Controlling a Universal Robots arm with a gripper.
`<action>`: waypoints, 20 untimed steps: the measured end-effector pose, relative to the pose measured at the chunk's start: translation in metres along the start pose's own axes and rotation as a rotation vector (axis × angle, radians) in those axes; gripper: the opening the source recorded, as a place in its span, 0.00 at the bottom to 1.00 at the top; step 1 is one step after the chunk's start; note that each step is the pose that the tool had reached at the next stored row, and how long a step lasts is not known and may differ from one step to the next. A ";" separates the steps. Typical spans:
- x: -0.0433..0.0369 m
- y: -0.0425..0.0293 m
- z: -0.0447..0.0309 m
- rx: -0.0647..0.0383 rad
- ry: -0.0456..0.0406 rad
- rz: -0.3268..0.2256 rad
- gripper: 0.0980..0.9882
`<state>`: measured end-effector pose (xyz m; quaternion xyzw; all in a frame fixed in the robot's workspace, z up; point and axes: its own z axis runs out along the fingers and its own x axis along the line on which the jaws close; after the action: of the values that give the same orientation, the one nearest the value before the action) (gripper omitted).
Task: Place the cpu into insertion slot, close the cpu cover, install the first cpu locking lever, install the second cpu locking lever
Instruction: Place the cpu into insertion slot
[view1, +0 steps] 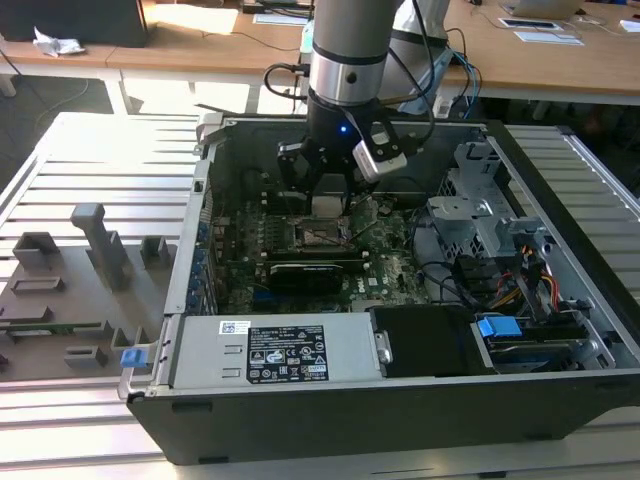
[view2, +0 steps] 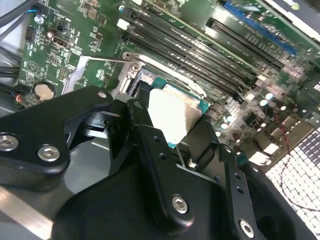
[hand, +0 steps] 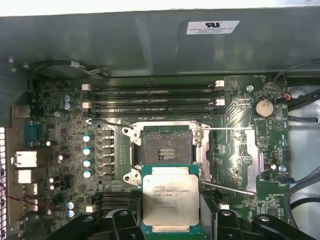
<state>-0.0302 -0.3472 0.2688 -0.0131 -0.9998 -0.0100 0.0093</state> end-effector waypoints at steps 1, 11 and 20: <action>-0.0014 0.0017 0.0011 0.000 0.0001 0.000 0.50; -0.0072 0.0103 0.0095 0.014 0.0002 0.000 0.50; -0.0072 0.0103 0.0097 0.014 -0.0011 0.083 0.50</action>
<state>-0.0229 -0.3369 0.2591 -0.0544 -0.9985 -0.0024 0.0093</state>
